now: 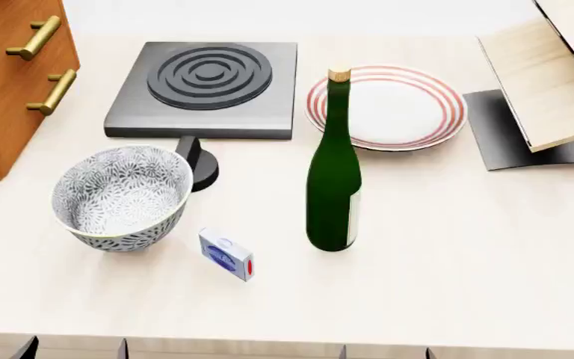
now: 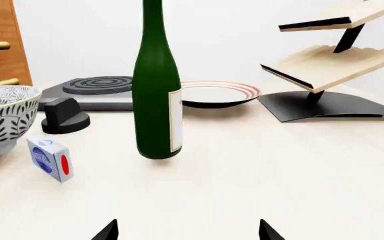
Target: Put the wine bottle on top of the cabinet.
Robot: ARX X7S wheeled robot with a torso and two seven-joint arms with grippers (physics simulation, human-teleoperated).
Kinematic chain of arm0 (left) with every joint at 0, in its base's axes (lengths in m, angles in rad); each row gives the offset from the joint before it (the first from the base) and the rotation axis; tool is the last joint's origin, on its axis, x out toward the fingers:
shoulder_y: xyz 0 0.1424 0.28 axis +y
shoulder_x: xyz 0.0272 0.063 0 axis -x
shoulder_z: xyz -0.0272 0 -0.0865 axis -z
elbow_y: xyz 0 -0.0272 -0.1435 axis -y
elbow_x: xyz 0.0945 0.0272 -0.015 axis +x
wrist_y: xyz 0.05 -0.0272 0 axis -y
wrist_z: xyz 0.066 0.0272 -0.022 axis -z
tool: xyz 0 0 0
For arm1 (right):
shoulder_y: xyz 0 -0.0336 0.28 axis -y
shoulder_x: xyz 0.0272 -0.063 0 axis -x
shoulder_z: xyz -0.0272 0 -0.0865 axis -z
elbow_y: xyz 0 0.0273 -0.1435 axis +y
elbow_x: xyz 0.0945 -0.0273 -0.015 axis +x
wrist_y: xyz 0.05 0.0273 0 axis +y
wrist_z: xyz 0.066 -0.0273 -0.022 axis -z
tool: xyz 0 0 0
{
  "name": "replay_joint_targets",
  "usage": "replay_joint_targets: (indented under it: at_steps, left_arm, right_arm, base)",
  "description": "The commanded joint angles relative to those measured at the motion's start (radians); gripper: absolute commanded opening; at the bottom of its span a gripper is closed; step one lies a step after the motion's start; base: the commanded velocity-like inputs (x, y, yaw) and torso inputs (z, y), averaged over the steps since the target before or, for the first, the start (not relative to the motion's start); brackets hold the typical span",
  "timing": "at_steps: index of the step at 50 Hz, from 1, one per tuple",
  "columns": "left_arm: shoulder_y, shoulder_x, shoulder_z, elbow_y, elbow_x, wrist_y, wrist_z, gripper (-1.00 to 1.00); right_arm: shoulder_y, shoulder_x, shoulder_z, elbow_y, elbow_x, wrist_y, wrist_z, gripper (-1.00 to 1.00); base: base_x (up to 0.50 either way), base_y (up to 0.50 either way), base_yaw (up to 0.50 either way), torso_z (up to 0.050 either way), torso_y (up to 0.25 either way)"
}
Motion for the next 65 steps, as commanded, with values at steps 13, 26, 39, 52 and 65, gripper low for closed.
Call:
replay_joint_targets:
  at_steps: [13,26,39,52,65]
  left_arm:
    - [-0.001,-0.049,0.057,0.002,-0.048,0.000,-0.056,1.00]
    - [0.001,-0.066,0.074,0.006,-0.080,0.031,-0.078,1.00]
    - [-0.002,-0.040,0.058,0.008,0.024,-0.017,-0.065,1.00]
    - [-0.002,-0.062,0.085,0.015,0.000,-0.021,-0.093,1.00]
    - [0.043,-0.095,0.130,0.177,0.064,-0.065,-0.132,1.00]
  right_arm:
    - [-0.004,0.047,-0.057,-0.014,0.052,0.004,0.058,1.00]
    - [-0.003,0.068,-0.080,-0.016,0.075,0.002,0.081,1.00]
    - [-0.007,0.039,-0.048,-0.018,0.043,0.005,0.048,1.00]
    - [-0.005,0.063,-0.076,-0.015,0.067,0.001,0.075,1.00]
    - [-0.038,0.089,-0.121,-0.157,0.020,0.052,0.117,1.00]
  base:
    - [0.00,0.00,0.00,0.000,0.000]
    - [0.00,0.00,0.00,0.000,0.000]
    - [0.00,0.00,0.00,0.000,0.000]
    - [0.00,0.00,0.00,0.000,0.000]
    - [0.00,0.00,0.00,0.000,0.000]
